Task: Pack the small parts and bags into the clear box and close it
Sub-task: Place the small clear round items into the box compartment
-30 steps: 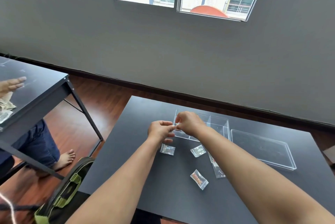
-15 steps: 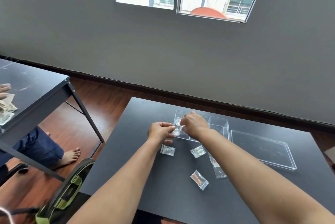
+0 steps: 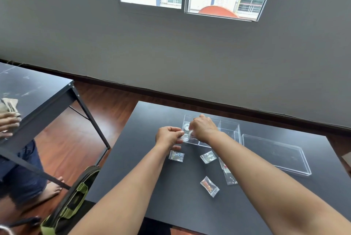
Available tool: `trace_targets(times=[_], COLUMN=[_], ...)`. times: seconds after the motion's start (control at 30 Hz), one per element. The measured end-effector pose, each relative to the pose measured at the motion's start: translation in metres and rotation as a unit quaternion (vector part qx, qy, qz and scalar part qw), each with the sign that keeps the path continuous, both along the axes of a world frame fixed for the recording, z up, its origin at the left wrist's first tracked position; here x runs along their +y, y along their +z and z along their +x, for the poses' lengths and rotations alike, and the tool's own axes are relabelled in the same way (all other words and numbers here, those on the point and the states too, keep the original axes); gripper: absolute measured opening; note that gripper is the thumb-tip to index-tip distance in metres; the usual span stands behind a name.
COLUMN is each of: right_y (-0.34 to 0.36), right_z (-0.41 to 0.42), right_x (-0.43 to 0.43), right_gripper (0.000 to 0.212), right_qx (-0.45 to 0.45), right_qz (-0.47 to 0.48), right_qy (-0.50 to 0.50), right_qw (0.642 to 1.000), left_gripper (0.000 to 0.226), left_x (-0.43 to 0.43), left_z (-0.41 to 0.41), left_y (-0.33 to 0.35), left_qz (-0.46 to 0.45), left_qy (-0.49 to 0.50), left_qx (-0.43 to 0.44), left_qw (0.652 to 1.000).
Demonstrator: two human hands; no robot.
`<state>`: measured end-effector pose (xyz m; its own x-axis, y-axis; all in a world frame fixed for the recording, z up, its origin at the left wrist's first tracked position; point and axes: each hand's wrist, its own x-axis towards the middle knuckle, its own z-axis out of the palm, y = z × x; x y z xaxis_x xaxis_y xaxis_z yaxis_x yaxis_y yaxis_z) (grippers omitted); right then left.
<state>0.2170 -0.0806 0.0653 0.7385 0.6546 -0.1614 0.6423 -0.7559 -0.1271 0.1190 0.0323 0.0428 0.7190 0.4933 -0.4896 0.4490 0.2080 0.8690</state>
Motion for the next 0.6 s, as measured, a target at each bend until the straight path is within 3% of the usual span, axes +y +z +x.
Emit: trace_targets(times=[0.1, 0.23, 0.33, 0.47, 0.6], right_y=[0.003, 0.014, 0.02, 0.011, -0.01], right_z=[-0.001, -0.01, -0.025, -0.05, -0.065], right_x=[-0.004, -0.024, -0.048, -0.082, -0.097], right_gripper=[0.021, 0.02, 0.013, 0.014, 0.025], right_qx=[0.008, 0.009, 0.049, 0.121, 0.109], right_qz=[0.031, 0.149, 0.223, 0.187, 0.084], right_qy=[-0.007, -0.041, -0.081, -0.098, -0.089], right_qw=[0.999, 0.988, 0.97, 0.97, 0.987], left_gripper=[0.012, 0.018, 0.021, 0.027, 0.037], left_x=[-0.001, -0.004, -0.001, 0.003, -0.002], left_z=[-0.003, -0.011, -0.021, -0.041, -0.051], left_y=[0.0, -0.001, -0.001, -0.007, -0.009], left_qz=[0.035, 0.098, 0.214, 0.392, 0.426], left_qy=[0.003, 0.005, -0.022, -0.141, -0.214], left_qx=[0.006, -0.001, 0.017, 0.098, 0.115], left_qw=[0.999, 0.995, 0.976, 0.904, 0.871])
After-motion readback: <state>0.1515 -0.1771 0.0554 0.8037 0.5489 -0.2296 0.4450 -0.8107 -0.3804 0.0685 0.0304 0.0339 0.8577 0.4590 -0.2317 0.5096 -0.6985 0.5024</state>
